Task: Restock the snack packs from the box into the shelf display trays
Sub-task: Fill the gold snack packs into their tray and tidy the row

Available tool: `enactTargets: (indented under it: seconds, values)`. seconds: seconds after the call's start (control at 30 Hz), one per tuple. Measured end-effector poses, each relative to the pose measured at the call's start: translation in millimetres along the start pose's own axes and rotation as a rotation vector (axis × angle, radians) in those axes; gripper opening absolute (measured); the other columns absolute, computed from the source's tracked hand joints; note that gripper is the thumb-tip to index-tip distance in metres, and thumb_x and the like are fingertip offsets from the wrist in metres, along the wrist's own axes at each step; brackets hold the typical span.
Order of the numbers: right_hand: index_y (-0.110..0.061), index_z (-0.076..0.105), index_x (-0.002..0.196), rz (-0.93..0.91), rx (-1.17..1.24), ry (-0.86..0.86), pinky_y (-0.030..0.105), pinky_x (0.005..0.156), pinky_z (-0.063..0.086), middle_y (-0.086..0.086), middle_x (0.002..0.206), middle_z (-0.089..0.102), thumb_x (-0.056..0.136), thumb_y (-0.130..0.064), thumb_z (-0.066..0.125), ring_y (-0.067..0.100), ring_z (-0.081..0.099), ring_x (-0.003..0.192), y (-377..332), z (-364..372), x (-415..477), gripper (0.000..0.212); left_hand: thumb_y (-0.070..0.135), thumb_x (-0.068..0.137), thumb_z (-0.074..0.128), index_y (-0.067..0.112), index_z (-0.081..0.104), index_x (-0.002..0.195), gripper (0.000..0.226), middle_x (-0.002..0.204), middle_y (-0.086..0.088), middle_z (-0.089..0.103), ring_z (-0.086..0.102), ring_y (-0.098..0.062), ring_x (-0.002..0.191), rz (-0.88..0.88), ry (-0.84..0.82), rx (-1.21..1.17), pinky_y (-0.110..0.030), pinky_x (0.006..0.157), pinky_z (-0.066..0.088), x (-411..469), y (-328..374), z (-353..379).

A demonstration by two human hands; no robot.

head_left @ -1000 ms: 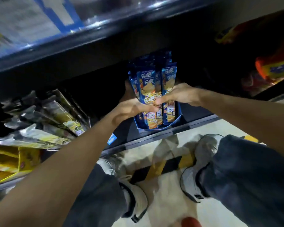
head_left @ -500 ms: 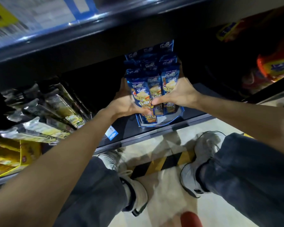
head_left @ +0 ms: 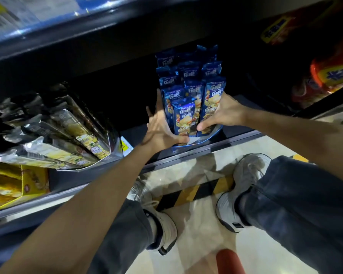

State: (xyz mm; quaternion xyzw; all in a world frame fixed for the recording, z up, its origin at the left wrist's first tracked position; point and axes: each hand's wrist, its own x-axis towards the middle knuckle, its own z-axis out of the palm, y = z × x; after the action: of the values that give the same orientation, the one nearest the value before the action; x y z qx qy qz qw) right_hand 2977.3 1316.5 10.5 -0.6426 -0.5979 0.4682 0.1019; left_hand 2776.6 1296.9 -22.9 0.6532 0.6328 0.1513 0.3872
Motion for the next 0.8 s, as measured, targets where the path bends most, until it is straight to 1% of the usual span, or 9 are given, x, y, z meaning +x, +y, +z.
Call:
enactTargets:
  seconds: [0.1, 0.17, 0.27, 0.33, 0.47, 0.53, 0.57, 0.67, 0.8]
  values:
    - [-0.003, 0.014, 0.146, 0.023, 0.086, -0.047, 0.027, 0.104, 0.027, 0.009, 0.152, 0.024, 0.065, -0.031, 0.084, 0.022, 0.026, 0.139, -4, -4, 2, 0.111, 0.024, 0.053, 0.092, 0.011, 0.044, 0.127, 0.089, 0.125, 0.004, 0.056, 0.051, -0.005, 0.116, 0.003, -0.083, -0.167, -0.010, 0.090, 0.043, 3, -7, -6]
    - [-0.001, 0.026, 0.142, 0.077, 0.100, -0.078, 0.025, 0.100, 0.032, 0.010, 0.145, 0.035, 0.065, -0.030, 0.084, 0.022, 0.035, 0.132, -6, -4, 4, 0.100, 0.007, 0.058, 0.088, 0.004, 0.048, 0.127, 0.079, 0.126, -0.004, 0.059, 0.056, -0.015, 0.118, -0.036, -0.116, -0.231, -0.015, 0.090, 0.047, 5, -13, -6]
    - [-0.011, 0.055, 0.088, 0.080, 0.043, -0.050, 0.014, 0.065, 0.043, 0.000, 0.084, 0.053, 0.064, -0.028, 0.085, 0.010, 0.052, 0.076, -9, -4, 4, 0.042, -0.009, 0.062, 0.080, -0.001, 0.046, 0.127, 0.074, 0.119, -0.005, 0.061, 0.059, -0.017, 0.109, -0.069, -0.156, -0.310, -0.021, 0.087, 0.052, 2, -13, -7]
    - [-0.016, 0.049, 0.069, 0.052, 0.039, -0.018, 0.020, 0.057, 0.040, -0.006, 0.068, 0.046, 0.059, -0.032, 0.087, 0.006, 0.046, 0.062, -13, -2, 4, 0.043, -0.012, 0.066, 0.077, -0.003, 0.040, 0.130, 0.075, 0.111, -0.004, 0.059, 0.057, -0.014, 0.101, -0.088, -0.194, -0.378, -0.010, 0.072, 0.052, 1, -14, -6]
    - [0.001, 0.061, 0.085, 0.079, -0.021, -0.020, 0.039, 0.077, 0.052, 0.001, 0.080, 0.056, 0.047, -0.049, 0.087, 0.021, 0.059, 0.080, -16, -2, 5, 0.069, 0.015, 0.051, 0.089, -0.003, 0.037, 0.136, 0.102, 0.131, -0.011, 0.054, 0.049, -0.020, 0.124, -0.098, -0.238, -0.416, -0.033, 0.100, 0.047, 0, -17, -10]
    - [-0.009, 0.052, 0.078, 0.116, -0.040, -0.018, 0.033, 0.077, 0.042, 0.002, 0.084, 0.051, 0.056, -0.042, 0.086, 0.019, 0.055, 0.086, -13, -4, 5, 0.052, 0.003, 0.054, 0.086, -0.004, 0.043, 0.129, 0.087, 0.128, -0.013, 0.056, 0.052, -0.018, 0.118, -0.077, -0.210, -0.372, -0.025, 0.096, 0.048, -2, -10, -11]
    - [-0.010, 0.054, 0.095, 0.122, -0.040, -0.032, 0.031, 0.087, 0.040, 0.005, 0.103, 0.053, 0.060, -0.038, 0.085, 0.021, 0.053, 0.105, -12, -5, 4, 0.055, -0.006, 0.057, 0.083, -0.004, 0.045, 0.125, 0.077, 0.123, -0.012, 0.058, 0.054, -0.018, 0.114, -0.077, -0.188, -0.394, -0.021, 0.089, 0.050, -2, -6, -10]
    - [-0.005, 0.018, 0.146, 0.087, -0.024, -0.025, 0.031, 0.110, 0.025, 0.009, 0.154, 0.021, 0.064, -0.036, 0.083, 0.023, 0.022, 0.142, -10, -3, 4, 0.109, -0.016, 0.058, 0.077, -0.001, 0.047, 0.120, 0.071, 0.120, -0.017, 0.058, 0.054, -0.031, 0.116, -0.085, -0.211, -0.550, -0.018, 0.076, 0.051, 0, 0, -10]
    - [-0.006, 0.012, 0.148, 0.090, -0.005, -0.025, 0.032, 0.112, 0.023, 0.009, 0.156, 0.016, 0.063, -0.037, 0.084, 0.024, 0.019, 0.143, -10, 0, 2, 0.115, 0.014, 0.045, 0.089, 0.016, 0.045, 0.117, 0.084, 0.117, 0.002, 0.056, 0.056, -0.022, 0.114, -0.081, -0.378, -0.622, -0.036, 0.088, 0.055, 2, -2, -23]
